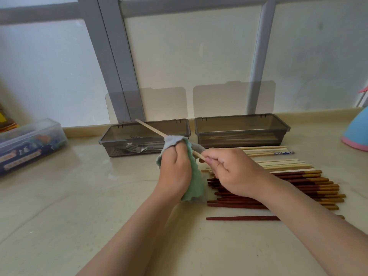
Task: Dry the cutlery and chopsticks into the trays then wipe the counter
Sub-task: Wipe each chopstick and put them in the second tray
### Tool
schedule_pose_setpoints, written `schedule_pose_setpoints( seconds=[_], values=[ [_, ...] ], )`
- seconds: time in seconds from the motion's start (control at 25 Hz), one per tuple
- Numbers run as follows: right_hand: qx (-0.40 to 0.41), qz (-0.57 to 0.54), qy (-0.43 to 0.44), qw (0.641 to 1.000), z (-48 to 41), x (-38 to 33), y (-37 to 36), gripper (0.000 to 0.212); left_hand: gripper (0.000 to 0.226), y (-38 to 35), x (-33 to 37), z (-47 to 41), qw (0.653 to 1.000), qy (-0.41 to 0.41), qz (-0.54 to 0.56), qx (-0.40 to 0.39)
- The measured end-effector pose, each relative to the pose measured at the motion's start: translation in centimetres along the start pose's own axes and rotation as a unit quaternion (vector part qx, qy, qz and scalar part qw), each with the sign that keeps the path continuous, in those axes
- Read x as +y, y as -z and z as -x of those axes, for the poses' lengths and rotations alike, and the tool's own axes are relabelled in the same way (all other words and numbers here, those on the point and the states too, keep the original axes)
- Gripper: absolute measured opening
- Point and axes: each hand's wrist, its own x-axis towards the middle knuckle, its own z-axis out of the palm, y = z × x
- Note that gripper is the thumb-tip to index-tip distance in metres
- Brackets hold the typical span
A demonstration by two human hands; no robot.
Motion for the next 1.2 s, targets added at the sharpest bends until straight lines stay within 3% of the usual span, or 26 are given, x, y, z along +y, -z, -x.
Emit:
schedule_pose_setpoints(
  seconds=[0.12, 0.32, 0.52, 0.72, 0.8, 0.92, 1.2],
  values=[
    [-0.006, 0.004, -0.016, 1.0, 0.1, 0.1, 0.3, 0.026, 0.051, 0.0, 0.3, 0.0, 1.0, 0.013, -0.001, -0.011],
    [-0.024, 0.004, -0.039, 0.999, 0.0, 0.4, 0.9, 0.025, 0.053, 1.3, 0.7, -1.4, 0.997, 0.026, 0.025, 0.063],
    [0.01, -0.026, -0.009, 1.0, -0.2, -0.5, -0.8, 0.023, 0.042, -0.4, 0.3, 0.2, 0.999, -0.015, -0.018, -0.026],
    [0.08, -0.05, -0.04, 0.995, -0.4, -0.4, 0.2, 0.026, 0.045, 0.2, 0.2, -0.2, 0.994, -0.039, -0.061, -0.08],
    [0.115, -0.157, -0.095, 0.976, -0.7, -0.4, 0.3, 0.022, 0.044, 0.3, 0.3, 0.2, 0.983, -0.044, -0.084, -0.155],
    [0.108, -0.317, -0.17, 0.927, -1.0, -0.3, 0.1, 0.024, 0.046, 0.1, 1.0, 1.0, 0.955, -0.037, -0.127, -0.264],
    [0.204, -0.428, -0.292, 0.831, -1.7, 0.7, 1.1, 0.022, 0.049, -0.1, 0.9, 1.2, 0.933, -0.035, -0.176, -0.314]
  ],
)
